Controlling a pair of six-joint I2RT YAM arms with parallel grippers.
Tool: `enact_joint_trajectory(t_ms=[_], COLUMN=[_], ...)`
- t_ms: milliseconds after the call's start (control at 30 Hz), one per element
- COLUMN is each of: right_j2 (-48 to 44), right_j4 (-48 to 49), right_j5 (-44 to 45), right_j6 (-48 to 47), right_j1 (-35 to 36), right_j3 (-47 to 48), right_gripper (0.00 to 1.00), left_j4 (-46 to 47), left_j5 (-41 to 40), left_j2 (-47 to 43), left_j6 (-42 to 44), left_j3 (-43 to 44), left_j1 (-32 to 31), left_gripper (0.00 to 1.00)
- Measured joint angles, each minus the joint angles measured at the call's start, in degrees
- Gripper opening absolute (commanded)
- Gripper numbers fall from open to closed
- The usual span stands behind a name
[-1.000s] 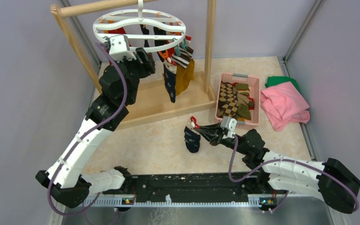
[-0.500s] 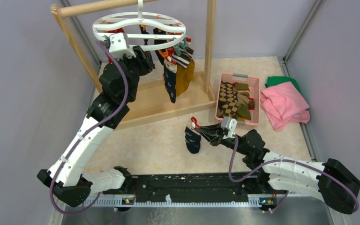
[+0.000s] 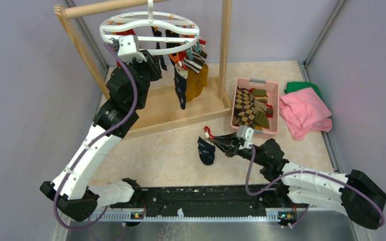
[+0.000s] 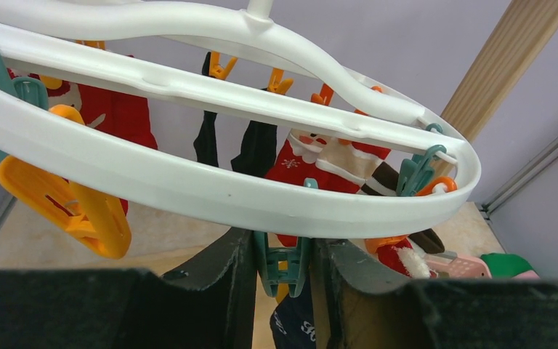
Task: Clip the socks to the hanger
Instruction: Clamp the sock onto the hanger.
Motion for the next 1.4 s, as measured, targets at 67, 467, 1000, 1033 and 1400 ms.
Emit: enact_joint_trajectory(t_ms=[67, 467, 1000, 1033, 1400], right_j2=[0.1, 12.4, 34.6, 35.3, 38.6], right_j4=[-0.1, -3.8, 0.7, 0.7, -0.1], right_j5=[-0.4, -4.4, -6.6, -6.2, -2.9], right_j6=[0.0, -2.3, -9.4, -10.0, -16.9], right_j1=[0.0, 0.4, 0.4, 0.4, 0.4], right_j3=[0.0, 17.4, 41.8, 42.6, 47.9], right_gripper=[0.00, 0.00, 0.00, 0.00, 0.00], left_j4=[0.0, -0.3, -1.3, -1.3, -1.3], left_j5=[0.3, 2.5, 5.7, 5.9, 7.0], left_j2=[0.0, 0.4, 1.5, 1.5, 1.5], left_j6=[-0.2, -1.6, -3.3, -3.3, -4.1], left_j3=[0.0, 0.3, 0.6, 0.6, 0.6], left_j1=[0.0, 0.7, 1.1, 1.1, 1.2], left_gripper=[0.22, 0.15, 0.11, 0.11, 0.09])
